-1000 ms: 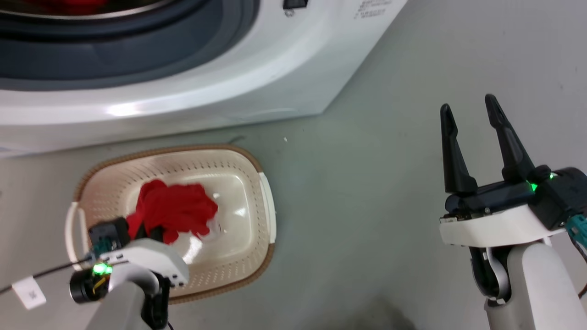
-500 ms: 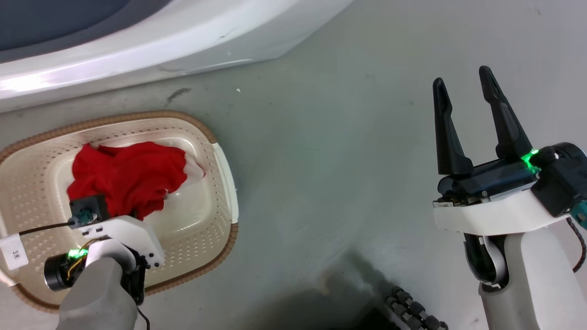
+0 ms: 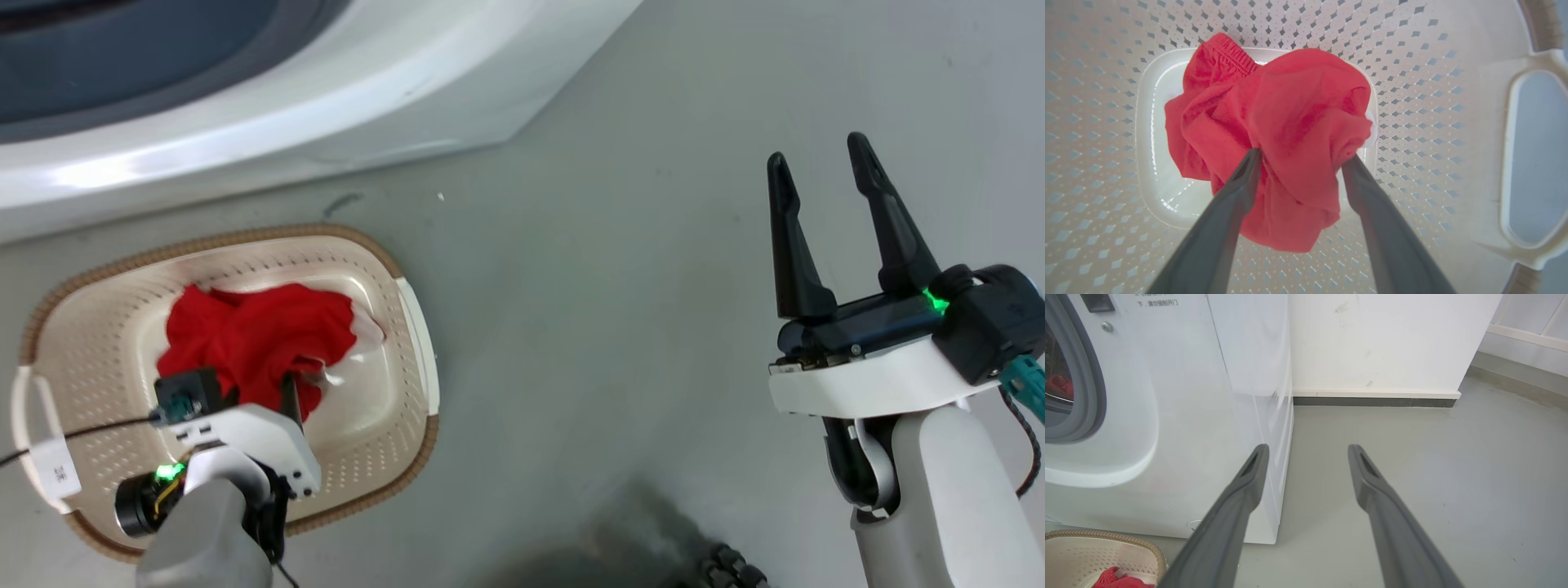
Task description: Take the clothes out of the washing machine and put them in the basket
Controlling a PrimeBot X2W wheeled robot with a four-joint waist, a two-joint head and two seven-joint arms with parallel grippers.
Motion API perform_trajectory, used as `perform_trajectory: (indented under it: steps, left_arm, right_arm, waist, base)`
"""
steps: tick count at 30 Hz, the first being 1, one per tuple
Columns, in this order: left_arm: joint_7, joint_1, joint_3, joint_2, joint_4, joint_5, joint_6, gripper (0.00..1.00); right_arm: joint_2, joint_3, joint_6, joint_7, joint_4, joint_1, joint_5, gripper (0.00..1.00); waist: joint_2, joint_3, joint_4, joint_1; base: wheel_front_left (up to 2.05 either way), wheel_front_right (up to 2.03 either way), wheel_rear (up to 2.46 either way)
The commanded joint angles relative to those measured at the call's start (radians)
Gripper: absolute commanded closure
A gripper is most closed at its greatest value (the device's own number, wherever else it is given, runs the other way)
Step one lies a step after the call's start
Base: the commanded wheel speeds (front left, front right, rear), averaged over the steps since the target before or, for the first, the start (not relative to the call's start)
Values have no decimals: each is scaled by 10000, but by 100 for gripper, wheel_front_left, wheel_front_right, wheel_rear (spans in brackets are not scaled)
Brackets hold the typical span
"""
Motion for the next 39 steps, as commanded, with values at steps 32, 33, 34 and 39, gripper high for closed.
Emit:
perform_trajectory:
  steps: [32, 33, 34, 39]
  left_arm:
    - [-25, 4396, 1665, -1406, -7191, 2644, -48, 0]
    - [-25, 4428, 1696, -1413, -7498, 2724, -45, 0]
    - [-25, 4462, 1710, -1421, -7783, 2821, -22, 0]
    - [-24, 4206, 1740, -1379, -8610, 3187, -18, 0]
  right_arm:
    - [14, -755, -7, 271, 972, 2269, -789, 0]
    - [12, -763, -7, 319, 954, 2331, -785, 0]
    - [14, -772, -7, 333, 935, 2364, -788, 0]
    - [12, -738, -7, 434, 809, 2480, -746, 0]
  waist:
    - [0, -5563, 2507, -1]
    - [0, -5618, 2558, -1]
    - [0, -5651, 2603, -1]
    - [0, -5716, 2725, -1]
  base:
    - [0, 0, 0]
    - [0, 0, 0]
    - [0, 0, 0]
    - [0, 0, 0]
